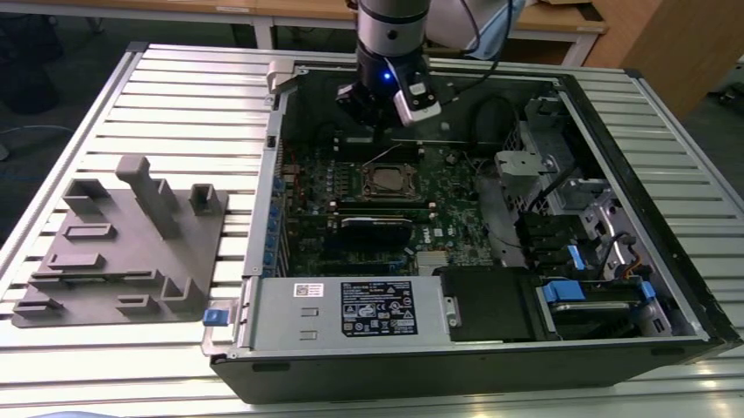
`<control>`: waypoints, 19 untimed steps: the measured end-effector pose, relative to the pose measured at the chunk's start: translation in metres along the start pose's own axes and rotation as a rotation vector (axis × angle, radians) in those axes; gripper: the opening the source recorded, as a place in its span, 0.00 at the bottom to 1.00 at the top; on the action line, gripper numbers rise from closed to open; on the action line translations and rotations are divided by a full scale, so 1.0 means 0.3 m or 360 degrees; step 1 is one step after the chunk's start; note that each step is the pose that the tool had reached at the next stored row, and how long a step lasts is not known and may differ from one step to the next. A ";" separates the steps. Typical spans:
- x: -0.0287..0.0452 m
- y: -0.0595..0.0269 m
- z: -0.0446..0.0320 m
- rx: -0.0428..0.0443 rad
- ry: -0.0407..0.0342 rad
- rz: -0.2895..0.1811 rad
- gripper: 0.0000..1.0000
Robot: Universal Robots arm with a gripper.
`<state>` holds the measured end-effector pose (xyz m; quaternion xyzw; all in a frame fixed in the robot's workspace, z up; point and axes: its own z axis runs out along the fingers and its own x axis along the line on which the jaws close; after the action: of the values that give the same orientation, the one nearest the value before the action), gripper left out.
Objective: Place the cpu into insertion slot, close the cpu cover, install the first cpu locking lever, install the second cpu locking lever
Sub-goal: 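Install the first cpu locking lever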
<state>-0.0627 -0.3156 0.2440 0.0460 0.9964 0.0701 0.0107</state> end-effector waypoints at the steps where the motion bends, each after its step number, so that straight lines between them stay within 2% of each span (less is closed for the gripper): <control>1: -0.002 0.000 0.001 0.0000 0.0000 0.0000 0.11; 6: -0.010 -0.001 0.009 0.0000 0.0000 0.0001 0.11; 19: -0.032 -0.006 0.057 0.0000 0.0000 0.0001 0.11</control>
<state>-0.0528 -0.3159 0.2271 0.0464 0.9964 0.0701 0.0108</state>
